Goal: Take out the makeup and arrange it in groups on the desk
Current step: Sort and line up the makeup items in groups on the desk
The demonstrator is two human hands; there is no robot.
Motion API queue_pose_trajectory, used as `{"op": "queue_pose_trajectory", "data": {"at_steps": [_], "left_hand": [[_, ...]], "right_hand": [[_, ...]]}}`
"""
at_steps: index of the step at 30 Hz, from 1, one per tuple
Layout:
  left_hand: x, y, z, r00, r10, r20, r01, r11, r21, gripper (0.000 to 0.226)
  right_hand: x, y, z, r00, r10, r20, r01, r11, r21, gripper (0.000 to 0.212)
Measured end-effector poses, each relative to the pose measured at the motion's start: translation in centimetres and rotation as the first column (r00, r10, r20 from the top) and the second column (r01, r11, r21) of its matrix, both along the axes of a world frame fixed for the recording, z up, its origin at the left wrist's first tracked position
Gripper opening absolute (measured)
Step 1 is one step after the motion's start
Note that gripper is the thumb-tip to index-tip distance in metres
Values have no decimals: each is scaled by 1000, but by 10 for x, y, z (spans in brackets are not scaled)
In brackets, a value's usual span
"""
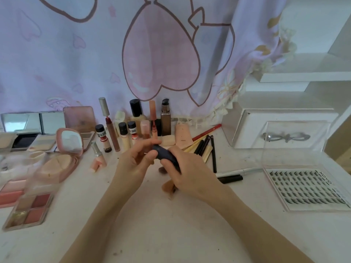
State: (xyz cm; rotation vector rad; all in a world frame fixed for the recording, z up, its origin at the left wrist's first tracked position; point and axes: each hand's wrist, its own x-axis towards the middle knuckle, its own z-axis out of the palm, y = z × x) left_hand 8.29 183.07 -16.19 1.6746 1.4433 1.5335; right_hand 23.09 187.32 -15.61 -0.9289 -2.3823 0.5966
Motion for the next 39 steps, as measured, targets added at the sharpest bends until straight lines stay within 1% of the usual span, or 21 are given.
{"op": "queue_pose_trajectory", "data": {"at_steps": [2,5,8,9,12,16,19,21,23,25,26,27,29,31,35,37,39], "left_hand": [[-1,-2,-2,998,-14,58,13,1000,16,23],[-4,-5,-1,991,-19,133,17,1000,14,19],[-5,-7,-3,979,28,203,-27,1000,-8,17],[-6,-8,-3,971,44,237,-40,999,-23,19],[-8,-9,-2,945,81,316,-59,995,-79,22],[-9,-8,-3,924,145,353,-96,984,-153,13],[-8,-7,-3,902,181,393,-114,976,-188,11],[-8,-7,-3,900,208,382,-131,967,-217,11],[-9,-7,-4,898,200,391,-100,960,-262,17],[-8,-9,-3,872,127,472,17,957,-289,26],[-7,-11,-2,873,87,480,62,956,-287,29],[-5,-12,-2,905,63,421,67,955,-287,30],[0,-13,-2,973,48,225,21,956,-293,34],[5,-14,-1,995,46,90,-20,962,-271,37],[3,-15,-5,990,68,-123,-94,970,-223,36],[2,-18,-10,979,84,-184,-128,961,-245,33],[-3,-23,-15,961,162,-226,-220,940,-261,31]], "right_hand": [[1,1,-4,1000,4,-6,-4,999,40,23],[2,-2,-3,1000,8,-27,-8,1000,12,28],[4,-5,-4,998,-28,-60,26,999,-43,32],[5,-6,-5,996,-49,-72,44,997,-71,32],[9,-3,-6,984,-122,-129,95,975,-199,31],[12,1,-5,952,-167,-258,85,949,-302,18],[12,2,-7,950,-160,-266,65,940,-334,15],[11,4,-11,949,-174,-262,84,943,-323,16],[9,6,-14,928,-211,-307,102,937,-335,17],[7,4,-13,898,-245,-365,81,908,-410,17],[6,2,-11,886,-251,-391,54,892,-449,18],[5,0,-10,876,-251,-412,33,884,-467,20],[4,-3,-9,862,-254,-439,21,882,-470,25],[4,-3,-10,852,-269,-450,34,885,-463,31],[3,-5,-13,871,-222,-437,21,908,-419,36],[2,-7,-13,891,-185,-414,-1,912,-409,39],[-1,-8,-13,904,-154,-399,-12,924,-383,40]]}}
